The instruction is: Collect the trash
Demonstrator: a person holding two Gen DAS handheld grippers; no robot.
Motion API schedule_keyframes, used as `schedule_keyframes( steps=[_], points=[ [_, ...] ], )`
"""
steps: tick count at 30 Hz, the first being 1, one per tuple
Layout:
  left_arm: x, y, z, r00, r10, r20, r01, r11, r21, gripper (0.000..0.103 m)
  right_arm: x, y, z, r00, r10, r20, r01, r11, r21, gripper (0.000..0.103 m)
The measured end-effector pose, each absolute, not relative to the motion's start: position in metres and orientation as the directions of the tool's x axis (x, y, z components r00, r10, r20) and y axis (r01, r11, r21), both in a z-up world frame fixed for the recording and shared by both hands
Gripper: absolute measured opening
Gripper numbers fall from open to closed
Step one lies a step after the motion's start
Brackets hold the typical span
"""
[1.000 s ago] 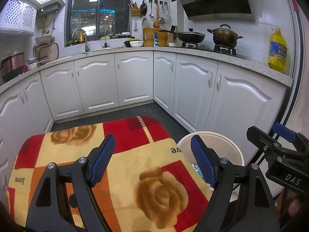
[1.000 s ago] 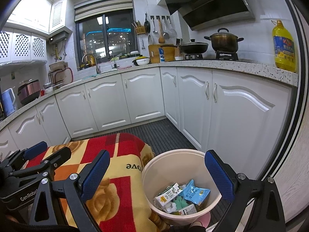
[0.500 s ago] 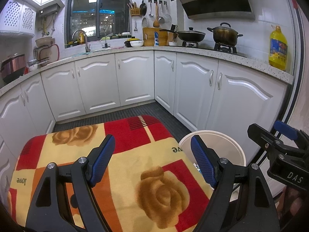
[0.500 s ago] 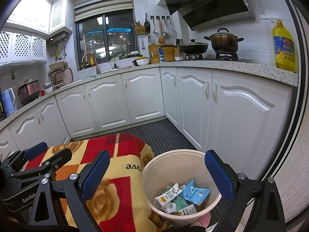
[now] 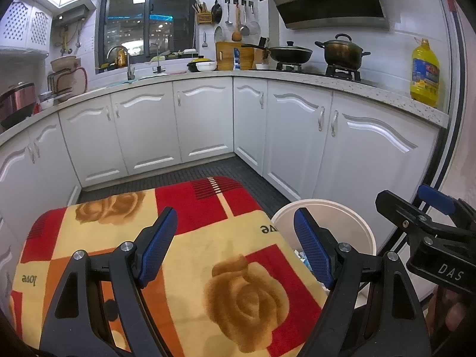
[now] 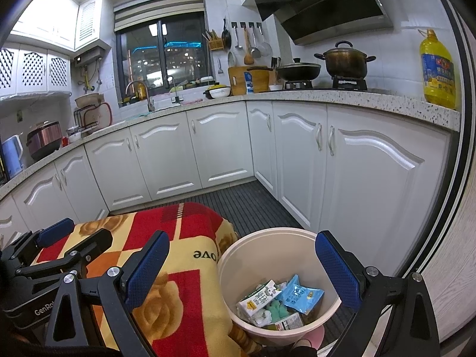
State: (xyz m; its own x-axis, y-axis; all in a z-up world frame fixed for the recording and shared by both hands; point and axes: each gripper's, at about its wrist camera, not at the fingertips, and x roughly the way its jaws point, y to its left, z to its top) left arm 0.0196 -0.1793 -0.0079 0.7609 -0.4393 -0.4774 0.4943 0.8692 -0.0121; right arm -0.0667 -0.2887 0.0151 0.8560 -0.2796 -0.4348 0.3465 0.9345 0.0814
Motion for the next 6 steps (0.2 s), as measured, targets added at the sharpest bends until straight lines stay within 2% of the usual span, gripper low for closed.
schedule_keyframes(
  steps=[6],
  points=[
    [0.0228,-0.1781,-0.0088,0.754,-0.443,-0.485,0.497,0.868,-0.019,0.08,-0.0656,-0.2883,0.0138,0.855,-0.279,-0.438,0.346,0.934,0.082,0.098]
  ],
)
